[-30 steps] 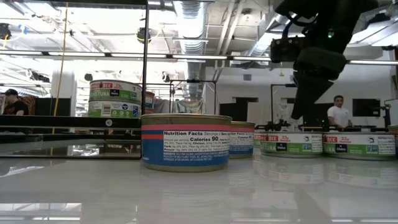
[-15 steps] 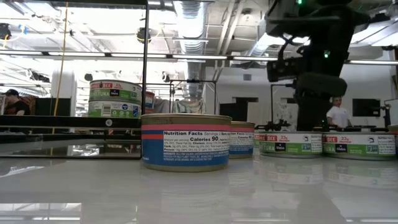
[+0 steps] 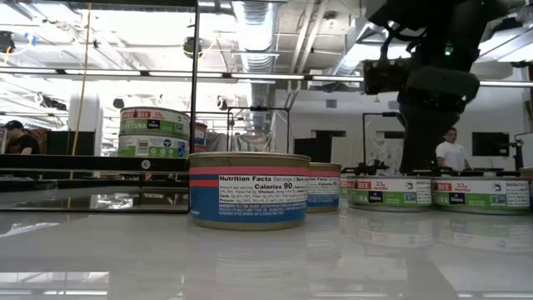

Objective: Stack canned seafood by type on shelf
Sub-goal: Stack the green tuna can on top of the other green tuna can on the shelf

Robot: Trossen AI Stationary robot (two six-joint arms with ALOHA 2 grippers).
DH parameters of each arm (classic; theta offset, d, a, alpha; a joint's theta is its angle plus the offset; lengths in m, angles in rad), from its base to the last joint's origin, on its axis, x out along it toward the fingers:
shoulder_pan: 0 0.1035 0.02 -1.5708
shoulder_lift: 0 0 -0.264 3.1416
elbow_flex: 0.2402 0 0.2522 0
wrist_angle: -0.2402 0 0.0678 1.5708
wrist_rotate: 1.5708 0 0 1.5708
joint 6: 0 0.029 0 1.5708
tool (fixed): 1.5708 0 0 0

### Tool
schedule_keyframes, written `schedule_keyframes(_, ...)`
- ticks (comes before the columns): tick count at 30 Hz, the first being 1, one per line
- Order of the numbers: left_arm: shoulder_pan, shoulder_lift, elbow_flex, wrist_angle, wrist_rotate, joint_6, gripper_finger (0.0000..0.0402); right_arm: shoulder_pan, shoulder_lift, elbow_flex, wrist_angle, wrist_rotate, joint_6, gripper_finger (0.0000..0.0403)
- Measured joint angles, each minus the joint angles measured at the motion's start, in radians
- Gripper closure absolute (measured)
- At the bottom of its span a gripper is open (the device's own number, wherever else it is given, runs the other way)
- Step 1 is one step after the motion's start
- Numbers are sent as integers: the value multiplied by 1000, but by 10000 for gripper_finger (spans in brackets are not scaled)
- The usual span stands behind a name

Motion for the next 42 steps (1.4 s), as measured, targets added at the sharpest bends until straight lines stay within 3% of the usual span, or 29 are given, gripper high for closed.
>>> schedule_keyframes(7, 0, 0, 0, -1, 0, -5, 229, -1, 25, -4, 30, 1, -2, 296)
schedule_keyframes(20, 0, 0, 0, -5, 1, -6, 229, -134, 8, -146, 8, 18, 35, 332)
schedule_keyframes(27, 0, 0, 0, -5, 0, -6, 229, -107, -115, -90, -181, 84, 72, 331)
schedule_keyframes(33, 2, 0, 0, -5, 0, -4, 229, -28, -185, -80, -198, 84, -10, 328)
schedule_keyframes(37, 2, 0, 0, -5, 0, -5, 229, 8, -187, -80, -177, 84, -62, 292)
schedule_keyframes(42, 2, 0, 0, -5, 1, -4, 229, -2, -187, -80, -139, 90, -151, 201)
